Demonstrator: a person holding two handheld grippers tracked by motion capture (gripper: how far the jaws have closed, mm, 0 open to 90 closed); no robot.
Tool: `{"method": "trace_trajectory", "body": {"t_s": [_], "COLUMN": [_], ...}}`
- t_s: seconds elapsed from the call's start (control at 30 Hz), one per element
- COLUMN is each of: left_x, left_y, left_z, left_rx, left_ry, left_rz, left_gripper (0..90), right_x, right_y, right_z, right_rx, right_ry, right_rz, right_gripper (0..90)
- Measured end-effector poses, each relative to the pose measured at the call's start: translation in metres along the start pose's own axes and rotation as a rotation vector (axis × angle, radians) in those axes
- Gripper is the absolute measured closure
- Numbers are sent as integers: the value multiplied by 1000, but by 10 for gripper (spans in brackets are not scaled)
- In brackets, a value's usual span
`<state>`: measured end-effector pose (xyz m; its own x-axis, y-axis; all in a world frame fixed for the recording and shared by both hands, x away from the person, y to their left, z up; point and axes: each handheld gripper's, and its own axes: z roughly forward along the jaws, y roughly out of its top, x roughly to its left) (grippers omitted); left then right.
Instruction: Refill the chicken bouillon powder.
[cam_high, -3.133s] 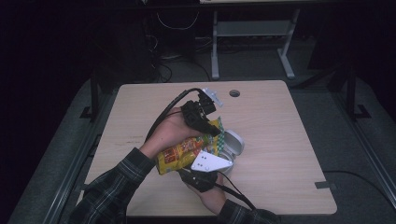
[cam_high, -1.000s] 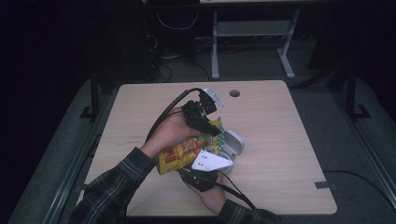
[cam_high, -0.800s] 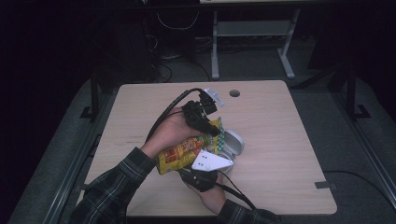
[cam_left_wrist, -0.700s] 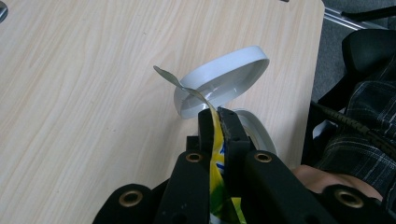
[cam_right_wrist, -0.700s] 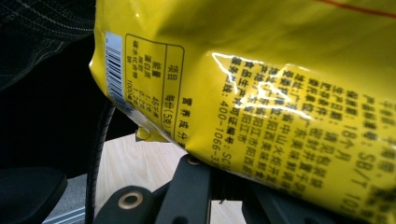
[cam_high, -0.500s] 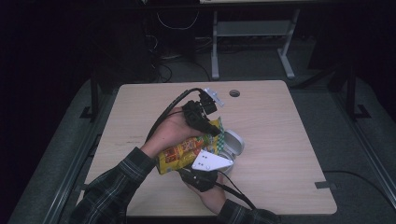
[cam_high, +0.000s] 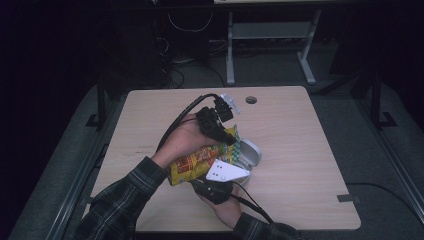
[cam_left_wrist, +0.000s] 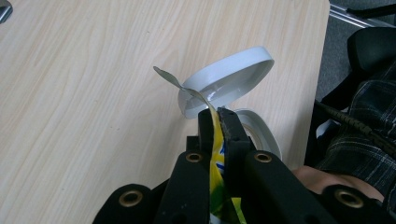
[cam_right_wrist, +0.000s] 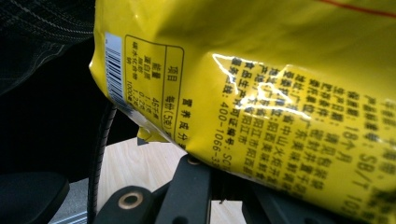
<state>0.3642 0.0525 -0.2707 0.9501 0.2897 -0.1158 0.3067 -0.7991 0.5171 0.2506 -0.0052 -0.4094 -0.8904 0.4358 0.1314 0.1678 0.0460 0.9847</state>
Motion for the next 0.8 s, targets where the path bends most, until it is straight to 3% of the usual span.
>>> {"method": "trace_trajectory", "body": {"t_s": [0.8], "left_x": [-1], "left_y": [4], "left_z": [0], "left_rx": [12], "left_ry": [7], "left_rz": [9], "left_gripper": [897], "right_x": [-1], "right_y": [2], "right_z": [-1], "right_rx": [-12], "right_ry": [2], "right_rz": [-1], "right_gripper": [900]}}
